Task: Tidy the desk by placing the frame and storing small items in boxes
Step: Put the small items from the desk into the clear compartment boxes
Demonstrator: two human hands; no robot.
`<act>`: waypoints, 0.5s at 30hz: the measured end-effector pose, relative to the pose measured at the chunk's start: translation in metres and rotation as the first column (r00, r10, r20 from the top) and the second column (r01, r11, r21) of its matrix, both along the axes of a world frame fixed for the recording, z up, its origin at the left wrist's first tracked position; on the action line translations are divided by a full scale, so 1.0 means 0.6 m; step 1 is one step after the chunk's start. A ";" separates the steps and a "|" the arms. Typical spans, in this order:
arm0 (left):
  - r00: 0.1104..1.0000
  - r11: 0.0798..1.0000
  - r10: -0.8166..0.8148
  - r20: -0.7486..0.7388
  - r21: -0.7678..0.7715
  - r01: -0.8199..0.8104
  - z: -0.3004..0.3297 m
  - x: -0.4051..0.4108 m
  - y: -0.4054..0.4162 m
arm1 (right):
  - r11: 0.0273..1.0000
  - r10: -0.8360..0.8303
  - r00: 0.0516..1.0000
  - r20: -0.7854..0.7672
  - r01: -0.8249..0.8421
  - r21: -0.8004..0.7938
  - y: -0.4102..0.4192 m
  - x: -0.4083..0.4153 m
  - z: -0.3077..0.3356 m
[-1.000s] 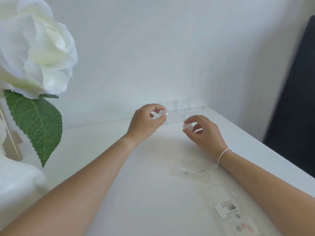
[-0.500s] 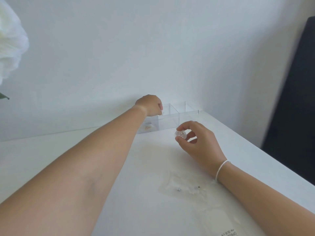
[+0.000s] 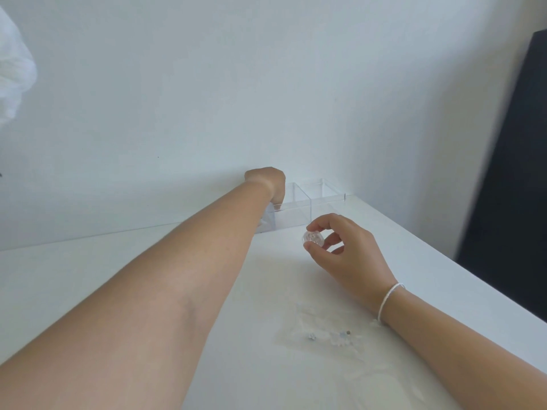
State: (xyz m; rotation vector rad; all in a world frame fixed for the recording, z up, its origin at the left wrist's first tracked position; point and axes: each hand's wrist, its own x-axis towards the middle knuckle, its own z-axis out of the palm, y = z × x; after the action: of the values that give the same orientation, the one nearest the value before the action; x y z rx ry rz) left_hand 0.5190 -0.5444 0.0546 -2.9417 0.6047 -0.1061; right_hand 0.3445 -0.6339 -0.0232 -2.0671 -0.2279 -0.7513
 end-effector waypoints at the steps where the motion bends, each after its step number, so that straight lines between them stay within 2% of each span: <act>1: 1.000 1.000 0.002 0.001 -0.014 -0.002 0.000 0.000 0.002 | 1.000 0.001 1.000 -0.003 -0.001 -0.001 0.001 0.000 0.000; 15: 0.998 0.995 -0.054 0.038 -0.077 0.057 -0.005 0.005 0.018 | 1.000 -0.012 1.000 -0.006 0.011 -0.012 0.000 0.001 0.000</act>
State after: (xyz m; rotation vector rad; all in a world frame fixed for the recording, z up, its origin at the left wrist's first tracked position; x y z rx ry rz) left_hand 0.5222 -0.5337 0.0515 -2.9912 0.6928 -0.1920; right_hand 0.3451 -0.6338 -0.0234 -2.0830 -0.2179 -0.7527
